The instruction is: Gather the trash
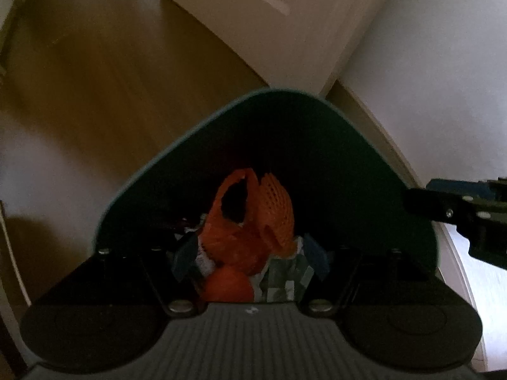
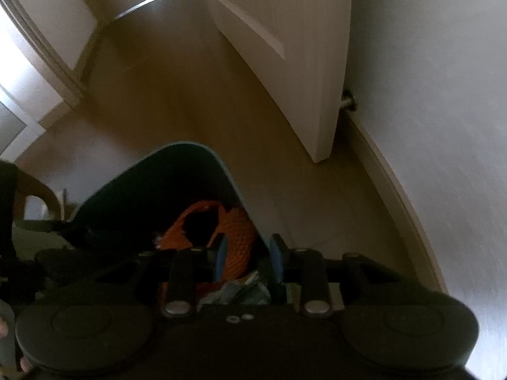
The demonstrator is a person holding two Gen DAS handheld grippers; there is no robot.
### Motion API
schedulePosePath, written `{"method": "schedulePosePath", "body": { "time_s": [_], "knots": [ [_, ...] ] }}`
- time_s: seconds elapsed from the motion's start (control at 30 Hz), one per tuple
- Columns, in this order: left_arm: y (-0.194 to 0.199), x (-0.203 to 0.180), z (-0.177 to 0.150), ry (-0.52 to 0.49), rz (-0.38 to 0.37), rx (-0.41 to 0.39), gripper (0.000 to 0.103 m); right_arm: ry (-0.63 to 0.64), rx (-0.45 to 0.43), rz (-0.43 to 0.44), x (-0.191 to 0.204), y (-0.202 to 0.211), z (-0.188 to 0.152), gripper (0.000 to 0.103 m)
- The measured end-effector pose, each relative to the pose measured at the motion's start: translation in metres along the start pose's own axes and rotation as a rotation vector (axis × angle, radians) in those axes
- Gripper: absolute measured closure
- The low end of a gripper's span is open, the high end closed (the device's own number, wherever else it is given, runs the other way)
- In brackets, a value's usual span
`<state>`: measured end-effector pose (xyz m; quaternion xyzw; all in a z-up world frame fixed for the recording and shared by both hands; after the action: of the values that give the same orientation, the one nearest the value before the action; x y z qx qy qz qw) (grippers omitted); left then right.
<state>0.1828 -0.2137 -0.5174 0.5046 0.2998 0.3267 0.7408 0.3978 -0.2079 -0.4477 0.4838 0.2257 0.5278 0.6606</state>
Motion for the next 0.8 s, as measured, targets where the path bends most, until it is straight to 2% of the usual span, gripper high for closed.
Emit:
{"method": "schedulePosePath", "body": {
  "time_s": [0.23,0.4,0.47,0.53,0.6,0.73,0.8],
  "knots": [
    [0.055,0.008,-0.019,-0.039,0.028,-0.114,0.03,0.005,-0.08,0.031,0.012,0.043,-0.013,0.072],
    [0.1,0.018,-0.035,-0.05,0.051,-0.184,0.03,0.018,-0.138,0.075,0.027,0.069,-0.028,0.067],
    [0.112,0.021,-0.046,-0.053,0.058,-0.207,0.03,0.011,-0.17,0.095,0.032,0.081,-0.034,0.054],
    [0.126,0.024,-0.055,-0.045,0.054,-0.224,0.03,0.018,-0.195,0.117,0.037,0.089,-0.041,0.05],
    [0.136,0.026,-0.064,-0.031,0.046,-0.239,0.03,0.029,-0.227,0.14,0.043,0.1,-0.047,0.04],
    [0.16,0.027,-0.079,-0.03,0.033,-0.276,0.03,0.041,-0.297,0.166,0.049,0.122,-0.058,0.032],
    [0.165,0.026,-0.085,-0.038,0.014,-0.296,0.029,0.048,-0.323,0.177,0.051,0.126,-0.061,0.024]
  ]
}}
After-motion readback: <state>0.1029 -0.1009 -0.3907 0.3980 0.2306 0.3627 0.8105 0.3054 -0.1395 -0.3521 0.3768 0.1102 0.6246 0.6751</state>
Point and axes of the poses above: each gripper's, at about its wrist camera, not at the fingertips, and y roughly against the way its jaws point, x to its left, z to its top, the point moved 9 cm from there along -y, roughly the way its jaws point, and after that the axes turned 2 degrees about -x, right-handed, at the moved point
